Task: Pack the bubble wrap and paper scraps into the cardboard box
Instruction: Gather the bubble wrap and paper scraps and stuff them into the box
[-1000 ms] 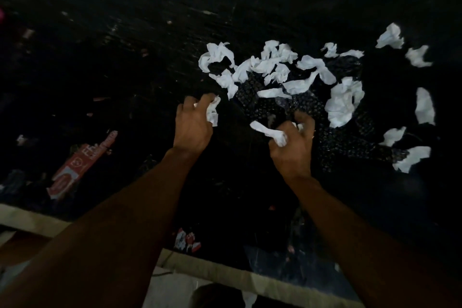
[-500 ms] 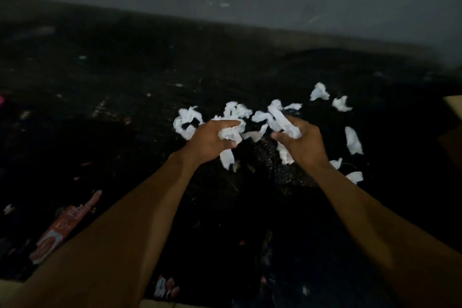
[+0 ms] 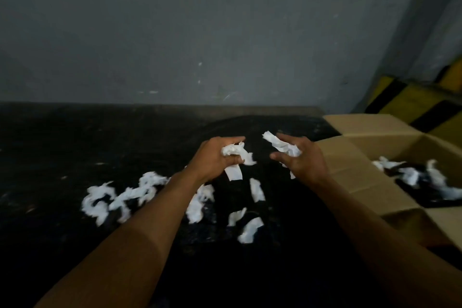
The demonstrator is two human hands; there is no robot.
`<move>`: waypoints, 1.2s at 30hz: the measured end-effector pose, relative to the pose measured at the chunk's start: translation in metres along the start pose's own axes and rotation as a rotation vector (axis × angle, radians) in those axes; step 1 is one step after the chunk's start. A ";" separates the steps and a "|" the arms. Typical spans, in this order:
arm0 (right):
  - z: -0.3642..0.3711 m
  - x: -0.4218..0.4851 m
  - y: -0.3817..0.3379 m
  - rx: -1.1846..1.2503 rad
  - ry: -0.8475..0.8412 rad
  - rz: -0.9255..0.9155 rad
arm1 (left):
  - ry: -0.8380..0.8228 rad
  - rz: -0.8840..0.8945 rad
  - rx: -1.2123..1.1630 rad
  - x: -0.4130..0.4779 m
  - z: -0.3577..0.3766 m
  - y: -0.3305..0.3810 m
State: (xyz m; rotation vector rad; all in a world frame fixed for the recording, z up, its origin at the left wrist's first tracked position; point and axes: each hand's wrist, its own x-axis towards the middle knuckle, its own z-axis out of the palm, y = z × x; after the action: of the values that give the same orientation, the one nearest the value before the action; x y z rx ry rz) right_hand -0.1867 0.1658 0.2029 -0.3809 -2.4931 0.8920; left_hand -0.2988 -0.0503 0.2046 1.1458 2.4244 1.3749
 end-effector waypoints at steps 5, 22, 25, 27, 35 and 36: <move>-0.108 -0.003 0.064 -0.037 0.087 -0.021 | 0.043 0.063 -0.020 0.044 0.090 0.082; -0.282 0.006 0.227 -0.013 0.265 0.181 | -0.096 0.200 -0.046 0.189 0.280 0.214; -0.295 0.014 0.251 -0.042 0.273 0.206 | -0.054 0.193 -0.054 0.204 0.306 0.217; -0.301 0.023 0.269 -0.025 0.241 0.217 | -0.029 0.170 -0.044 0.212 0.323 0.215; -0.302 0.076 0.340 -0.005 0.087 0.129 | 0.100 -0.057 0.036 0.241 0.387 0.192; -0.301 0.081 0.349 -0.032 0.066 0.105 | 0.126 -0.097 0.051 0.243 0.396 0.189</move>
State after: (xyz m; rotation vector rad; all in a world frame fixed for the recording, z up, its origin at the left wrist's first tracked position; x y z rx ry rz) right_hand -0.0673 0.6186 0.2070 -0.5475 -2.4479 0.8670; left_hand -0.1880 0.4388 0.1821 0.9650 2.5780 1.4039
